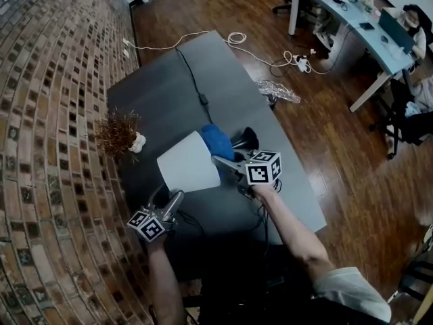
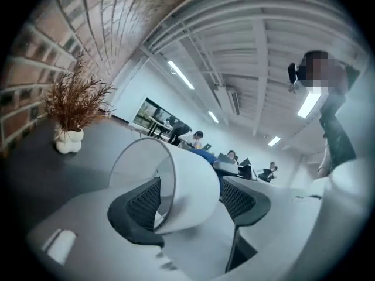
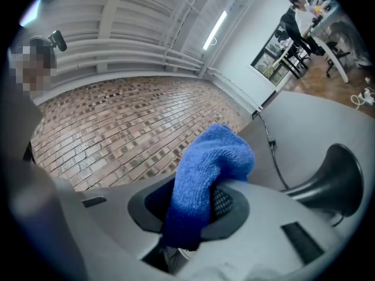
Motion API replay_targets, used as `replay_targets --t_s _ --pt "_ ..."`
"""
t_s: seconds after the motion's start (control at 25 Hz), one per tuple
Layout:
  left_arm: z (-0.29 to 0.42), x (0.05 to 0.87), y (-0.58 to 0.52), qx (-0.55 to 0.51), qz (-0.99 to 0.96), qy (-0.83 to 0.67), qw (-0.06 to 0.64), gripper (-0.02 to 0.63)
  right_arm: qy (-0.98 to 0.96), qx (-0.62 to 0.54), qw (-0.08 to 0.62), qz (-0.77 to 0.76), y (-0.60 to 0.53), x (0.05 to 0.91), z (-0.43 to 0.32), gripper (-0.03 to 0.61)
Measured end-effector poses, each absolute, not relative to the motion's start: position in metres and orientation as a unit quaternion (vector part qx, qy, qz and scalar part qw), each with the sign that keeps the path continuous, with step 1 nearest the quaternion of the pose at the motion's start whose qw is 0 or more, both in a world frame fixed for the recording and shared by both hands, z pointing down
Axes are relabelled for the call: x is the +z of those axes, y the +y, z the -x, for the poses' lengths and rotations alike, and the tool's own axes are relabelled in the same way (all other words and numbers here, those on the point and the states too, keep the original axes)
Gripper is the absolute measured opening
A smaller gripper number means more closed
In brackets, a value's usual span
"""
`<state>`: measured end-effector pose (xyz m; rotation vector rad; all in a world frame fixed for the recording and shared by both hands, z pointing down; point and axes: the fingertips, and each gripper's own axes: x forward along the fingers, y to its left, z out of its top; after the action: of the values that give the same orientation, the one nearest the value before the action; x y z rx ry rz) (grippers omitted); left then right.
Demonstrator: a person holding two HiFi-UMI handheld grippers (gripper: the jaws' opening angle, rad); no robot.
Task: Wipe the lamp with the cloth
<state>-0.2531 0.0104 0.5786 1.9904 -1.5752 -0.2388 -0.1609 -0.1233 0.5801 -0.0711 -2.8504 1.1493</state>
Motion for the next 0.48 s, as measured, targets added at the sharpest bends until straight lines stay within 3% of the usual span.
replay_targets --t_s 0.08,0.12,0.16,0.28,0.32,0.36,0.4,0.44,0.48 --pt "0.253 0.583 -0.001 -0.075 -0.748 -0.597 0.280 0.313 -0.927 0.373 0.035 0.020 -0.125 0.580 0.164 0.087" --pt "0.254 0.583 -0.004 -0.074 -0.751 -0.596 0.275 0.243 -0.927 0.372 0.035 0.017 -0.127 0.580 0.165 0.086" --pt "0.254 0.584 -0.006 -0.071 -0.757 -0.591 0.271 0.124 -0.928 0.372 0.033 0.014 -0.129 0.580 0.165 0.086" --pt "0.248 0.588 -0.014 -0.058 -0.769 -0.575 0.273 0.091 -0.928 0.371 0.034 0.012 -0.137 0.581 0.161 0.086" --pt "0.248 0.595 -0.018 -0.046 -0.765 -0.579 0.278 0.138 -0.928 0.371 0.035 0.016 -0.138 0.581 0.160 0.086" --pt "0.245 0.604 -0.022 -0.028 -0.764 -0.578 0.286 0.375 -0.928 0.371 0.036 0.019 -0.138 0.581 0.159 0.086" --pt "0.238 0.611 -0.024 -0.009 -0.769 -0.567 0.295 0.419 -0.928 0.371 0.036 0.020 -0.139 0.580 0.159 0.086" --pt "0.230 0.616 -0.024 0.009 -0.779 -0.552 0.299 0.342 -0.927 0.372 0.035 0.017 -0.140 0.580 0.158 0.084" --pt "0.225 0.618 -0.022 0.022 -0.788 -0.539 0.297 0.304 -0.927 0.374 0.033 0.014 -0.142 0.580 0.158 0.084"
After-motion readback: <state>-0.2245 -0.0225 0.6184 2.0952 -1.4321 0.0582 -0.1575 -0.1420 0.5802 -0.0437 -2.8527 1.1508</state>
